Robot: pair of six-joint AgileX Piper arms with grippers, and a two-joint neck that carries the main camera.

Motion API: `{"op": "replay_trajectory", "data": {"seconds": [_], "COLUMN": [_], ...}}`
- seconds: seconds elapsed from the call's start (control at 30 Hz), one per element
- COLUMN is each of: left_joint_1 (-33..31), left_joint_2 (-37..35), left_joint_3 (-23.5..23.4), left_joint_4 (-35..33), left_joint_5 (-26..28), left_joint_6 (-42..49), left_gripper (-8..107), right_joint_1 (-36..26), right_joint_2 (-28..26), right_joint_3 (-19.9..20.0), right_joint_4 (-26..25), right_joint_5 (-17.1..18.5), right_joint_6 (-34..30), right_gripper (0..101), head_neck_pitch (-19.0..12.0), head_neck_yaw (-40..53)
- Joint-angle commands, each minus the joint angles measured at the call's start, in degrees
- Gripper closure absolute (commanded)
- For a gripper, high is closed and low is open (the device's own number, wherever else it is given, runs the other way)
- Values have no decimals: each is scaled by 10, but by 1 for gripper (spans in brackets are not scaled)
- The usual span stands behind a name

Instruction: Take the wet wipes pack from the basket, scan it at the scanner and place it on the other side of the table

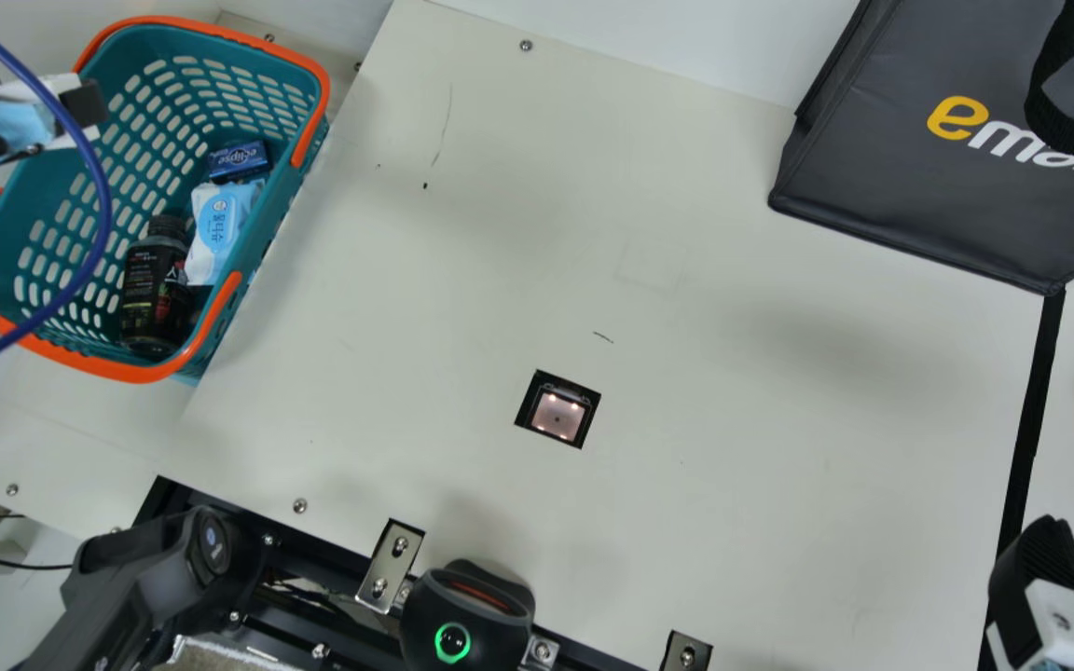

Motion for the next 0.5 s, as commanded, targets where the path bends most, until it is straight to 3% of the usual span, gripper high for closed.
{"op": "replay_trajectory", "data": {"seconds": [0.0, 0.47], "left_joint_1": [28, 54], "left_joint_2": [35, 178], "left_joint_3": [-4, -21], "left_joint_4": [-18, -51], "left_joint_5": [-2, -23], "left_joint_6": [73, 202], "left_gripper": [9, 9], "right_joint_1": [0, 0], "right_joint_2": [0, 0], "right_joint_3": [0, 0], "right_joint_4": [0, 0], "right_joint_5": [0, -1], "right_joint_6": [0, 0], "right_gripper": [6, 6], "head_neck_pitch": [-17, -17], "head_neck_yaw": [1, 1]}}
